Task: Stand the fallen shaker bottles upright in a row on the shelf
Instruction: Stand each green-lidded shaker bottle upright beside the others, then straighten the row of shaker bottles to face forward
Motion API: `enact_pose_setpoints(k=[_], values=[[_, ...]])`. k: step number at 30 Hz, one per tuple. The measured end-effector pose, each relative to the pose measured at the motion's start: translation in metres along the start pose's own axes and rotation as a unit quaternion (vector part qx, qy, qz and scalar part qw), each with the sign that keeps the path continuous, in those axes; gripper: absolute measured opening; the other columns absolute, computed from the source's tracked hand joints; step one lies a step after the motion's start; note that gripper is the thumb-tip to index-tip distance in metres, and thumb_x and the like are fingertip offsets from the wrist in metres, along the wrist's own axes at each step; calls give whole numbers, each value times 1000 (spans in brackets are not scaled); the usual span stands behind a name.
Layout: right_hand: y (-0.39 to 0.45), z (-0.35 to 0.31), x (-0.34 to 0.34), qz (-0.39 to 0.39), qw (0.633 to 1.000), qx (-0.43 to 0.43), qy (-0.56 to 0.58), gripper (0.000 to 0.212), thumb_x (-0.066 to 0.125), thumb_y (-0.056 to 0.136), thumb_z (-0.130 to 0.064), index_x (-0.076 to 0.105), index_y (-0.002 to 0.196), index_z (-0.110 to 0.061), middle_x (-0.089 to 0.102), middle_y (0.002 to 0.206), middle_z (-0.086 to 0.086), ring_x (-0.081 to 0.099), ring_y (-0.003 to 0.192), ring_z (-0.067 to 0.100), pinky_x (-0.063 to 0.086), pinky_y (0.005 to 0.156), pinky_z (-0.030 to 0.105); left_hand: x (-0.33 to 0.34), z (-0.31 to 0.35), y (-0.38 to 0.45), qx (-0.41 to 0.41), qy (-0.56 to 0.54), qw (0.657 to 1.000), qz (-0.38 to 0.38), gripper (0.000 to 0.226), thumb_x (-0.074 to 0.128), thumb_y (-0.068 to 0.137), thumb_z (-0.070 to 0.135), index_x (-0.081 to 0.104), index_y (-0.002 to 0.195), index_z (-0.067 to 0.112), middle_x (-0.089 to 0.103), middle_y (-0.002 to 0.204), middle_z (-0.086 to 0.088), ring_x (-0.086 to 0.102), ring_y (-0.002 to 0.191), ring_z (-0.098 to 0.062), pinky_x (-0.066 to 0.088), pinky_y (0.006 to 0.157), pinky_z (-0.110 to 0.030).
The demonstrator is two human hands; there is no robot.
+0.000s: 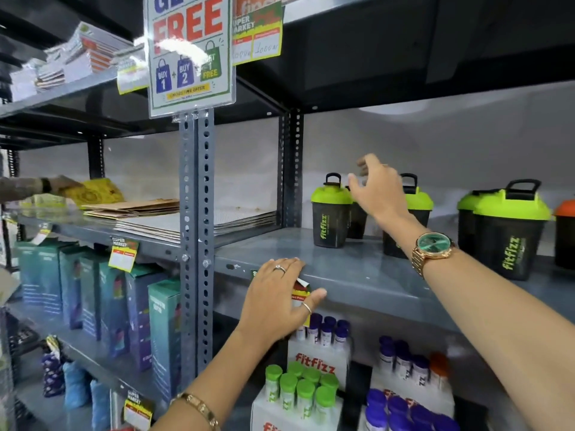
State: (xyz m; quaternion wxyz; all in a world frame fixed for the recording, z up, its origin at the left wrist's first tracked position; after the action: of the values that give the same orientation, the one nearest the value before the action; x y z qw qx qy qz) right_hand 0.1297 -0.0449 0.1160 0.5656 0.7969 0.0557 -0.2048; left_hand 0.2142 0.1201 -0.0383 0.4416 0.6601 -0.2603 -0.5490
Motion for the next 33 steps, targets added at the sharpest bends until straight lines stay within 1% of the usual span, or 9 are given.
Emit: enact_pose_setpoints(k=[2, 5, 10, 14, 18, 20, 26, 30, 33], values=[[-7, 5, -16, 47, 997, -33, -47, 27, 51, 91, -17, 55, 113, -2, 68, 101, 18, 60, 99, 34, 46, 76, 34, -4, 3, 7, -26, -7, 1000, 15, 59, 41, 83, 58, 70, 89, 7, 70, 82, -7, 65, 77, -28, 46, 72, -34], [-18, 21, -37, 97, 989, -28, -106, 28, 53, 86, -12, 54, 112, 0, 60, 111, 19, 50, 106, 36, 42, 72, 36, -12, 15, 27, -78, 8, 997, 5, 64, 34, 83, 62, 64, 68, 7, 61, 64, -7, 61, 64, -29, 40, 55, -30], [-36, 53, -47, 44, 986, 151, -58, 75, 69, 80, -25, 30, 138, 1, 42, 137, 24, 42, 124, 41, 36, 102, 42, -4, 22, 82, -181, 118, 969, -124, 49, 43, 93, 50, 59, 110, 7, 61, 111, -13, 56, 104, -31, 43, 77, -32], [-51, 81, -29, -120, 928, 338, 99, 116, 77, 75, -36, -6, 149, -3, 24, 153, 22, 31, 140, 35, 32, 112, 41, 26, 7, 102, -296, -84, 927, -213, 72, 65, 83, 47, 41, 130, -1, 47, 133, -19, 45, 121, -33, 39, 91, -36], [-52, 98, -15, -189, 884, 405, 138, 123, 78, 74, -36, -14, 148, -4, 22, 156, 17, 32, 140, 32, 33, 113, 45, 41, -10, 119, -426, -323, 808, -246, 101, 74, 77, 42, 15, 147, 0, 23, 152, -15, 25, 136, -33, 29, 104, -41], [-51, 102, -9, -214, 879, 408, 126, 121, 76, 76, -35, -15, 148, 1, 22, 156, 17, 28, 142, 32, 29, 116, 43, 46, -13, 126, -435, -341, 792, -260, 98, 74, 77, 41, 17, 147, 2, 21, 153, -13, 23, 137, -32, 27, 105, -42], [-48, 115, 3, -214, 879, 402, 140, 106, 76, 78, -31, 3, 148, 2, 30, 153, 13, 31, 141, 29, 29, 115, 38, 82, -16, 134, -431, -283, 808, -286, 122, 81, 57, 55, 15, 148, 7, 23, 153, -11, 24, 137, -33, 20, 110, -47], [-43, 125, 10, -209, 885, 391, 141, 96, 74, 80, -28, 11, 146, 0, 37, 149, 13, 38, 136, 30, 33, 113, 40, 94, -21, 138, -413, -263, 833, -259, 108, 80, 63, 52, 25, 145, 8, 31, 149, -10, 29, 135, -31, 20, 110, -48], [-44, 126, 9, -210, 881, 399, 144, 85, 71, 83, -26, 16, 144, -2, 49, 134, 13, 51, 114, 24, 41, 88, 29, 91, -20, 138, -389, -215, 860, -252, 92, 77, 65, 58, 39, 135, 12, 45, 139, -7, 38, 129, -29, 21, 109, -47]])
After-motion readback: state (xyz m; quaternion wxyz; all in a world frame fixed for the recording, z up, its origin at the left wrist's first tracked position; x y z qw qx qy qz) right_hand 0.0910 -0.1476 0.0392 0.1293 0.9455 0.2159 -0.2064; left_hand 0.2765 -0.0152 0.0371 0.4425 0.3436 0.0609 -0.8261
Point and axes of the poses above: each hand's wrist, its own y-axis towards the middle knuckle, its own x-axis out of the palm, z = x × y, the point moved 2 cm from there along y, towards the middle knuckle
